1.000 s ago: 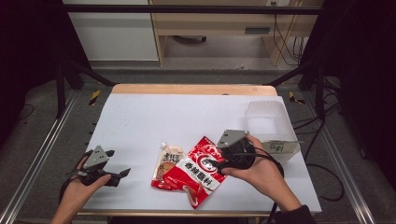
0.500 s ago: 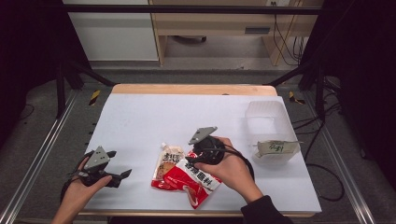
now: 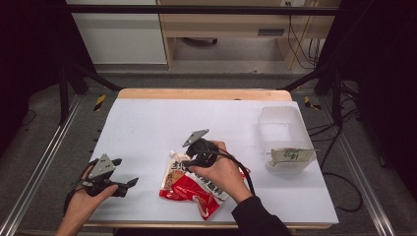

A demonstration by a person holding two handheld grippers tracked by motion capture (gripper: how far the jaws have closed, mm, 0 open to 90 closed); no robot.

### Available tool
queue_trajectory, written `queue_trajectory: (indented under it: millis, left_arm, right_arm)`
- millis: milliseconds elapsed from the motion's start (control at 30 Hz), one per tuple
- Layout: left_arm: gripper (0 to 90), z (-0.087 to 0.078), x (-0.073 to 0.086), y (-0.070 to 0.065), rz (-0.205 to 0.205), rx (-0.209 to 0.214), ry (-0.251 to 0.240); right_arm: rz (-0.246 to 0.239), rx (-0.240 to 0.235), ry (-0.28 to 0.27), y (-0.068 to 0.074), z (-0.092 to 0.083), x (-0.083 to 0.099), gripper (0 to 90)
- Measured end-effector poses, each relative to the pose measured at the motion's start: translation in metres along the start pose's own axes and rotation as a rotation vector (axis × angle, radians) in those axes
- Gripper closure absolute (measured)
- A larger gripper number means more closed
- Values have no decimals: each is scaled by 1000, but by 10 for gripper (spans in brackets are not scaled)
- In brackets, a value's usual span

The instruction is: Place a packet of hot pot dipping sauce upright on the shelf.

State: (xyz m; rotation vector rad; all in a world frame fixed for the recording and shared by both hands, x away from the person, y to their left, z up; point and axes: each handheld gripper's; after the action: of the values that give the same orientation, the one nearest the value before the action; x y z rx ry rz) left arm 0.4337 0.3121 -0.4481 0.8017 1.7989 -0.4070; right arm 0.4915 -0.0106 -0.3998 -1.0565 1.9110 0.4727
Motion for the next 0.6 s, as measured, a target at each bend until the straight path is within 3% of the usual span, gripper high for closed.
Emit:
queue_trajectory:
  millis: [600]
  left_arm:
    - [84, 0, -1, -1, 9, 7, 6]
  right_arm:
    - [45, -17, 50, -11, 28, 10, 465]
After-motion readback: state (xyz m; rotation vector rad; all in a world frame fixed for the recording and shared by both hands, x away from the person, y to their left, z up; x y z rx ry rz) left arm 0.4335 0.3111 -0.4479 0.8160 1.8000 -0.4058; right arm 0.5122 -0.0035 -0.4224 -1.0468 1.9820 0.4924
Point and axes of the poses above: each handheld gripper's, and its own axes: z roughly forward along the jaws, x roughly out of its underside, y roughly to its left, and after that the axes turned 15 degrees about -y, right-handed
